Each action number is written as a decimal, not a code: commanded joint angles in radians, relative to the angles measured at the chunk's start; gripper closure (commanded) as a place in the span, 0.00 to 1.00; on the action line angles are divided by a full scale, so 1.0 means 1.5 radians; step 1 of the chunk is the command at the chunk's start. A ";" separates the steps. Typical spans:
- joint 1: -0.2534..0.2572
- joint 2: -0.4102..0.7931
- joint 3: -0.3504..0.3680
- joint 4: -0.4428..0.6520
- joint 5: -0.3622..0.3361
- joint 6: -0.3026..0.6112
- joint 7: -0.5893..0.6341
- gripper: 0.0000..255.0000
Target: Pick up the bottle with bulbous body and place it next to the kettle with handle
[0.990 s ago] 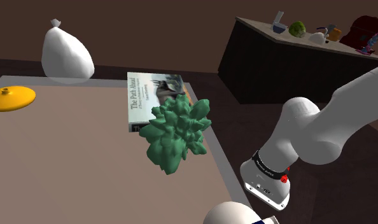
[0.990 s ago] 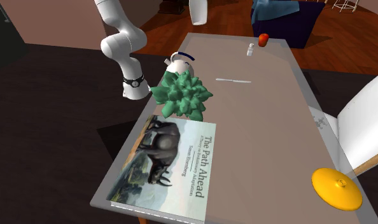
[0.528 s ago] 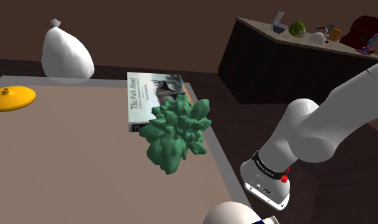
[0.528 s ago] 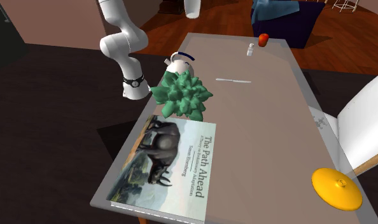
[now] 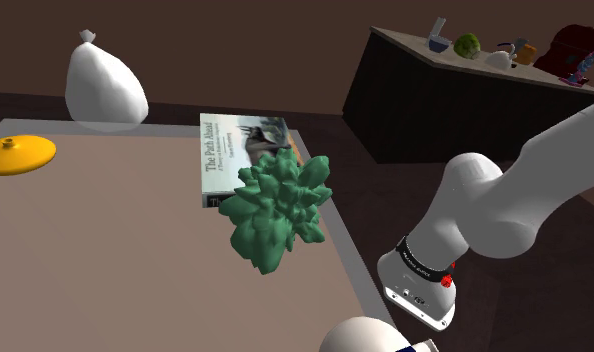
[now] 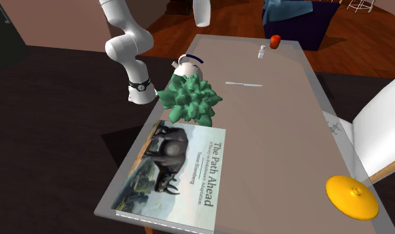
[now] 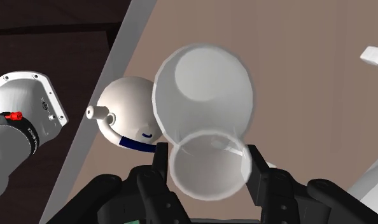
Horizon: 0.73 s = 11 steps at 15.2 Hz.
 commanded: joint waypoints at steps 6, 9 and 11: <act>0.054 -0.045 -0.056 -0.107 0.027 0.066 -0.024 1.00; 0.069 -0.060 -0.067 -0.147 0.037 0.091 -0.032 1.00; 0.077 -0.069 -0.072 -0.172 0.043 0.108 -0.036 1.00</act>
